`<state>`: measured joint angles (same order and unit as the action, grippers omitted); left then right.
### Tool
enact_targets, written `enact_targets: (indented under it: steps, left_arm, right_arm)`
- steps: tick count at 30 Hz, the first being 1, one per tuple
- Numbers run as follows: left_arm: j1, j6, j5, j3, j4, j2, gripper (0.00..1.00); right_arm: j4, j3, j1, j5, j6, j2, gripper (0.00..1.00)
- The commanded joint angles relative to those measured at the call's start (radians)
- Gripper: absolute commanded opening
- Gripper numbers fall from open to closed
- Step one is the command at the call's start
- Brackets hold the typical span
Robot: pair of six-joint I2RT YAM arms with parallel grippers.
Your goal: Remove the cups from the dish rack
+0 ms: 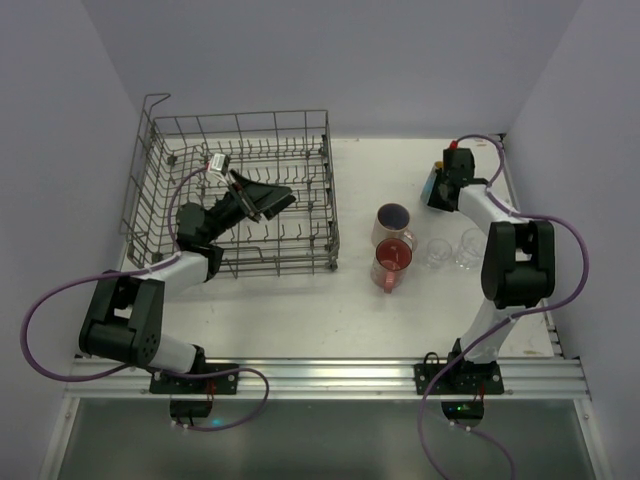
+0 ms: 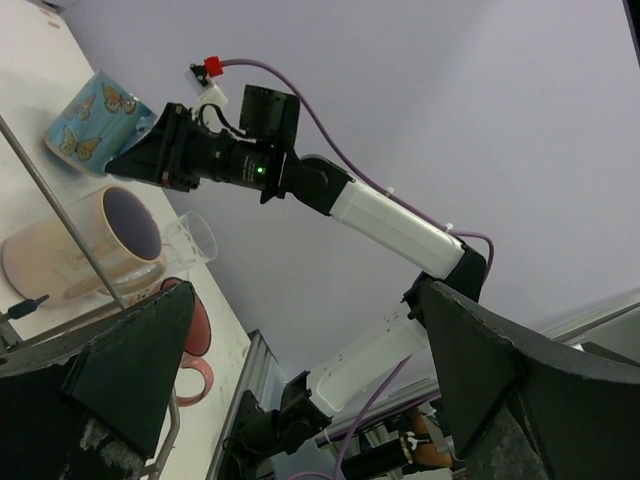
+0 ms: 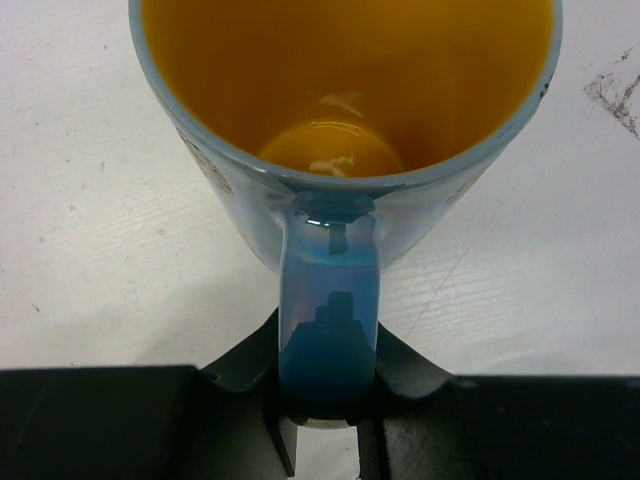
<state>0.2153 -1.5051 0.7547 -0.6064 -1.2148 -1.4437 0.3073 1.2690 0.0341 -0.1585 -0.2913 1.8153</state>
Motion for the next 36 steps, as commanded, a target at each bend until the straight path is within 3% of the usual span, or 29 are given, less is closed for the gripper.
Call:
enact_targets:
  steps: [1, 28, 36]
  left_arm:
    - [-0.001, -0.014, 0.017, 0.016, -0.065, 0.005, 1.0]
    - [-0.001, -0.029, 0.023, 0.08, -0.069, 0.089, 1.0]
    - [-0.001, -0.033, 0.025, 0.094, -0.069, 0.105, 1.0]
  right_arm:
    - [-0.039, 0.069, 0.01, -0.044, -0.02, -0.004, 0.0]
    - [0.062, -0.045, 0.05, -0.13, -0.06, -0.019, 0.16]
    - [0.065, -0.075, 0.056, -0.145, -0.065, -0.031, 0.29]
